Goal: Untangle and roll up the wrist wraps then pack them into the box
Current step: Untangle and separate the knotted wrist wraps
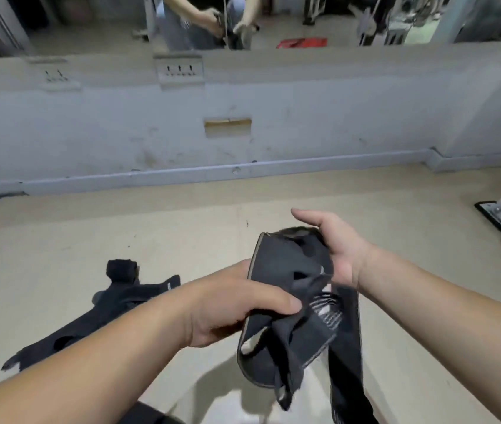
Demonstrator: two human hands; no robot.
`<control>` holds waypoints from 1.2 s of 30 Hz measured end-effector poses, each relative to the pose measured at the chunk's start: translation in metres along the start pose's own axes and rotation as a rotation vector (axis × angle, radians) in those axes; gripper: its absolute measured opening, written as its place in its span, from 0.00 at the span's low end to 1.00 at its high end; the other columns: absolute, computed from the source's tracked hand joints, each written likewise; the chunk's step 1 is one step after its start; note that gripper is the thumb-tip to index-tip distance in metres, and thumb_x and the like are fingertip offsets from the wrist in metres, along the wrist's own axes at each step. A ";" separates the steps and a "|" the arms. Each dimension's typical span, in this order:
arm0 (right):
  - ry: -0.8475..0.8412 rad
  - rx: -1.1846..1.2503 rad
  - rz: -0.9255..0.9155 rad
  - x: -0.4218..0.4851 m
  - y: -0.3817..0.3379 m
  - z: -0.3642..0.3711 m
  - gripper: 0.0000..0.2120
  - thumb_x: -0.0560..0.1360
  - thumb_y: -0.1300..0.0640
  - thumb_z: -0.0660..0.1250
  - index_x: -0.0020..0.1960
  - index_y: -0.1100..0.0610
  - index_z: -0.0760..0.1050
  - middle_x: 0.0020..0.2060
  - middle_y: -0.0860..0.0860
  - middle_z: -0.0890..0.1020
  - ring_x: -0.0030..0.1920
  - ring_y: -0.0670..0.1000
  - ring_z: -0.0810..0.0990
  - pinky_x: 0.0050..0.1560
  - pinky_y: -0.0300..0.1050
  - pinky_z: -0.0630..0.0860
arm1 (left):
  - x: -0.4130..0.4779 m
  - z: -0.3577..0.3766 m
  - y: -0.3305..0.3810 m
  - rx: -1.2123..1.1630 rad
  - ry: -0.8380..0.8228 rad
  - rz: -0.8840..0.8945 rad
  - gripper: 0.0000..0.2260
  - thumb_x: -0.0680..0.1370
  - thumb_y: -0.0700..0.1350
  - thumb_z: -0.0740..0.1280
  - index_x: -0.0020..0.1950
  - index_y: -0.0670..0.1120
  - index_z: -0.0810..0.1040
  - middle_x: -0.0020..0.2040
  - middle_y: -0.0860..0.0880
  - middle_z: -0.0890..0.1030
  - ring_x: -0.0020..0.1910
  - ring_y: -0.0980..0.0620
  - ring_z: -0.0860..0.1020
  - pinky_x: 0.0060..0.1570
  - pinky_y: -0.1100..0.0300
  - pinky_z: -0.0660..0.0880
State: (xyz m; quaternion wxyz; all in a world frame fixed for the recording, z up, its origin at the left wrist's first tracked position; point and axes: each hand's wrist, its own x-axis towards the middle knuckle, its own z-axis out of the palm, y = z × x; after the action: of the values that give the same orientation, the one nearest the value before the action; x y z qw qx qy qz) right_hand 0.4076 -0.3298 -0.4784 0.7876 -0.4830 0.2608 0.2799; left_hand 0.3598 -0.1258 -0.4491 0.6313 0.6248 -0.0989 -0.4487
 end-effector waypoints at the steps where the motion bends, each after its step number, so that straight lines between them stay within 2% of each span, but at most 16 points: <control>1: -0.018 -0.001 -0.048 -0.014 -0.008 0.012 0.24 0.82 0.44 0.63 0.55 0.66 0.81 0.46 0.61 0.86 0.40 0.59 0.86 0.49 0.52 0.80 | -0.018 0.006 0.008 -0.001 -0.015 0.003 0.13 0.71 0.36 0.71 0.54 0.47 0.86 0.50 0.45 0.87 0.47 0.49 0.85 0.47 0.59 0.82; 3: -0.054 0.040 -0.163 -0.038 -0.021 0.029 0.25 0.84 0.47 0.62 0.64 0.68 0.80 0.55 0.61 0.87 0.45 0.58 0.88 0.50 0.53 0.84 | -0.048 0.014 0.018 -0.006 -0.047 0.000 0.15 0.69 0.36 0.71 0.53 0.48 0.87 0.49 0.45 0.87 0.46 0.48 0.86 0.47 0.59 0.82; 5: -0.073 0.166 -0.298 -0.062 -0.031 0.041 0.24 0.84 0.48 0.62 0.63 0.69 0.81 0.58 0.62 0.86 0.48 0.58 0.89 0.53 0.56 0.86 | -0.075 0.023 0.023 0.030 -0.093 -0.015 0.16 0.69 0.34 0.70 0.53 0.48 0.87 0.48 0.47 0.88 0.46 0.50 0.86 0.48 0.60 0.81; 8: -0.105 0.281 -0.434 -0.094 -0.035 0.046 0.21 0.83 0.48 0.65 0.54 0.66 0.84 0.48 0.58 0.86 0.45 0.55 0.87 0.55 0.56 0.85 | -0.104 0.033 0.019 0.061 -0.129 -0.044 0.16 0.72 0.35 0.70 0.56 0.48 0.86 0.50 0.50 0.88 0.49 0.53 0.86 0.51 0.62 0.79; 10: -0.113 0.270 -0.447 -0.111 -0.029 0.046 0.15 0.84 0.50 0.64 0.50 0.61 0.81 0.38 0.53 0.83 0.38 0.52 0.83 0.47 0.51 0.85 | -0.117 0.039 0.015 0.060 -0.109 0.004 0.12 0.77 0.40 0.70 0.58 0.48 0.87 0.53 0.49 0.88 0.52 0.53 0.85 0.55 0.62 0.79; 13: 0.010 0.153 -0.500 -0.130 -0.015 0.048 0.08 0.86 0.56 0.62 0.51 0.59 0.75 0.33 0.55 0.79 0.31 0.54 0.77 0.40 0.49 0.82 | -0.122 0.039 0.012 -0.023 0.044 0.102 0.14 0.85 0.45 0.64 0.66 0.42 0.84 0.63 0.43 0.85 0.64 0.48 0.83 0.61 0.58 0.80; 16: 0.147 0.085 -0.635 -0.145 0.003 0.051 0.07 0.85 0.55 0.66 0.59 0.58 0.75 0.35 0.58 0.80 0.31 0.56 0.75 0.45 0.55 0.78 | -0.122 0.034 0.013 -0.126 0.284 0.208 0.14 0.86 0.41 0.60 0.67 0.45 0.82 0.63 0.48 0.86 0.61 0.47 0.85 0.44 0.60 0.84; 20: 0.103 -0.059 -0.641 -0.155 0.032 0.060 0.17 0.83 0.48 0.68 0.59 0.62 0.78 0.45 0.62 0.86 0.42 0.62 0.84 0.56 0.61 0.81 | -0.122 0.030 0.013 0.010 0.400 0.233 0.21 0.85 0.36 0.61 0.59 0.60 0.86 0.60 0.49 0.87 0.59 0.47 0.85 0.60 0.48 0.81; 22: 0.094 -0.140 -0.637 -0.155 0.041 0.066 0.16 0.84 0.50 0.67 0.60 0.63 0.79 0.49 0.63 0.88 0.47 0.62 0.88 0.60 0.63 0.81 | -0.109 0.022 0.010 0.027 0.420 0.210 0.18 0.81 0.43 0.65 0.68 0.58 0.80 0.60 0.51 0.87 0.60 0.51 0.85 0.62 0.47 0.78; 24: 0.090 -0.204 -0.634 -0.154 0.044 0.068 0.14 0.85 0.52 0.65 0.61 0.63 0.78 0.51 0.62 0.88 0.49 0.62 0.88 0.62 0.66 0.81 | -0.102 0.011 0.004 -0.010 0.411 0.172 0.27 0.75 0.57 0.70 0.72 0.48 0.78 0.53 0.50 0.88 0.53 0.50 0.86 0.60 0.49 0.77; 26: 0.073 -0.252 -0.618 -0.151 0.045 0.068 0.14 0.85 0.52 0.64 0.62 0.62 0.78 0.51 0.61 0.88 0.49 0.62 0.88 0.63 0.66 0.80 | -0.104 0.020 0.010 0.152 0.470 0.213 0.22 0.72 0.55 0.72 0.61 0.45 0.78 0.42 0.50 0.82 0.40 0.49 0.79 0.49 0.53 0.75; 29: 0.048 -0.232 -0.577 -0.147 0.046 0.074 0.16 0.85 0.50 0.64 0.65 0.61 0.77 0.52 0.60 0.88 0.49 0.60 0.88 0.60 0.63 0.82 | -0.115 0.033 0.006 0.651 0.604 0.297 0.13 0.74 0.57 0.71 0.45 0.53 0.69 0.35 0.55 0.70 0.34 0.53 0.70 0.41 0.52 0.72; 31: 0.008 -0.149 -0.529 -0.148 0.051 0.083 0.15 0.85 0.50 0.63 0.65 0.59 0.77 0.54 0.59 0.88 0.53 0.61 0.88 0.57 0.61 0.84 | -0.116 0.039 0.010 0.880 0.673 0.301 0.12 0.75 0.66 0.68 0.48 0.61 0.70 0.38 0.60 0.74 0.38 0.58 0.74 0.45 0.54 0.76; 32: -0.031 -0.106 -0.502 -0.150 0.055 0.089 0.14 0.86 0.50 0.62 0.65 0.57 0.78 0.55 0.58 0.88 0.55 0.61 0.88 0.54 0.58 0.85 | -0.115 0.040 0.012 0.929 0.700 0.259 0.16 0.73 0.69 0.66 0.58 0.68 0.70 0.45 0.62 0.75 0.44 0.57 0.78 0.49 0.53 0.78; 34: -0.087 -0.074 -0.454 -0.150 0.064 0.100 0.11 0.85 0.51 0.64 0.63 0.53 0.81 0.54 0.57 0.88 0.53 0.58 0.88 0.48 0.51 0.85 | -0.111 0.044 0.011 1.066 0.710 0.239 0.41 0.73 0.72 0.63 0.79 0.74 0.43 0.55 0.61 0.71 0.50 0.51 0.80 0.52 0.50 0.78; 36: -0.086 -0.085 -0.429 -0.148 0.070 0.104 0.09 0.83 0.53 0.68 0.62 0.53 0.81 0.54 0.58 0.88 0.53 0.59 0.88 0.53 0.54 0.85 | -0.113 0.050 0.009 1.108 0.694 0.265 0.48 0.73 0.71 0.63 0.75 0.74 0.27 0.57 0.60 0.66 0.49 0.52 0.79 0.52 0.51 0.79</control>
State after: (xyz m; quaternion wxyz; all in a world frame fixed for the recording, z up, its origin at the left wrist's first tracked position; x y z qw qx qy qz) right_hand 0.2685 -0.2365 -0.3792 0.8183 -0.5480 0.1064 0.1371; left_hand 0.2640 -0.0842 -0.3820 0.2620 0.9475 -0.1818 -0.0228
